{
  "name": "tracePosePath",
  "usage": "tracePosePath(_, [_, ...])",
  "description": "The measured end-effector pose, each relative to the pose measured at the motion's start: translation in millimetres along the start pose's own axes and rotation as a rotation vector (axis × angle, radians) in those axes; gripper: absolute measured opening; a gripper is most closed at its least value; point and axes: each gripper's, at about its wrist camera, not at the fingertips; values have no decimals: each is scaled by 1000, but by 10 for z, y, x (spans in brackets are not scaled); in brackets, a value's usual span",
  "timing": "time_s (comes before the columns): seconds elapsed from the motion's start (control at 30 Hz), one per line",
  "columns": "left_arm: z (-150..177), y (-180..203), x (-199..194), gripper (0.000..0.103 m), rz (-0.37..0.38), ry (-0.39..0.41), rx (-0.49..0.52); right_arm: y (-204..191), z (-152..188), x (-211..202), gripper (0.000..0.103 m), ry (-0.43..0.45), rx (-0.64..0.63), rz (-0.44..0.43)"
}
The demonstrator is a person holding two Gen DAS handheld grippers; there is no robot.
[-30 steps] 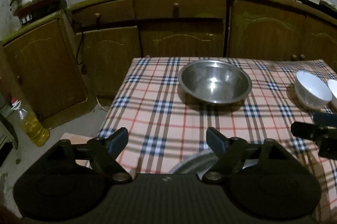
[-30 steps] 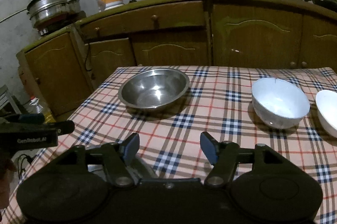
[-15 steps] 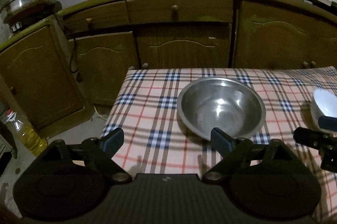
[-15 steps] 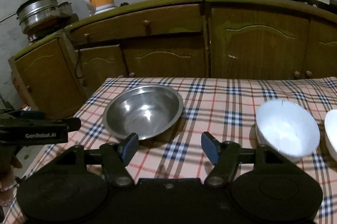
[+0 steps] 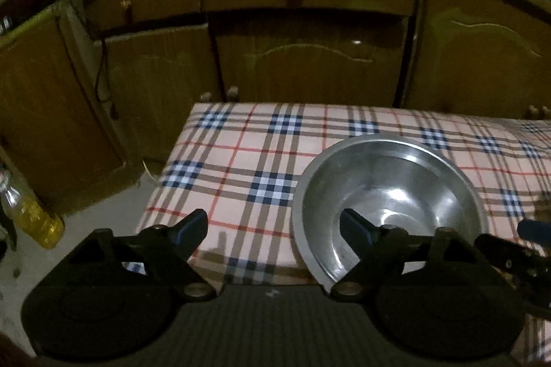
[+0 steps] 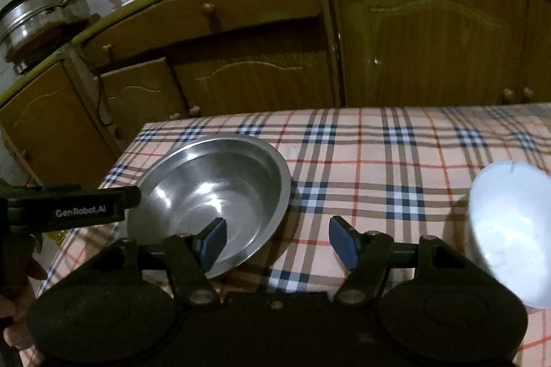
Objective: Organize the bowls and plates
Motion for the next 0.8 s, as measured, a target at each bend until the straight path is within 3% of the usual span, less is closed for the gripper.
tracePosePath(0.1, [-32,-6,130,81,6,-24,-20,33,-24,116,79,-16,38,-22])
tracePosePath(0.17, [-42,-7,200,72,30,-35,-33,38,-29,181,79,-24,43,-24])
tracePosePath(0.23, [-45,18,292,49,42,-62,-32,30,-31,237,77,-34,40,-25])
tracePosePath(0.27, [-30,36,325,46,59,-68,-31,31,-35,272,72,-42,42,-25])
tracePosePath(0.33, [-19,78,362,31,87,-71,-27,45,-38,337,41,-71,55,-31])
tracePosePath(0.37, [-13,103,359,27,97,-67,-24,52,-35,342,35,-73,61,-53])
tracePosePath(0.4, [-13,127,349,27,94,-66,-19,45,-31,329,26,-70,63,-68])
tracePosePath(0.47, [-2,152,315,26,100,-57,-13,1,-19,297,26,-54,34,-34])
tracePosePath(0.8, [-25,188,-99,25,108,-14,-22,-25,-45,-105,26,15,-18,-33])
Point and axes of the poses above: each gripper's, at about its wrist camera, not at the fingertips, and x roughly the way its jaws point, y to its right, z to its underside, and after that the axes turned 12 degrees about x, right-handed
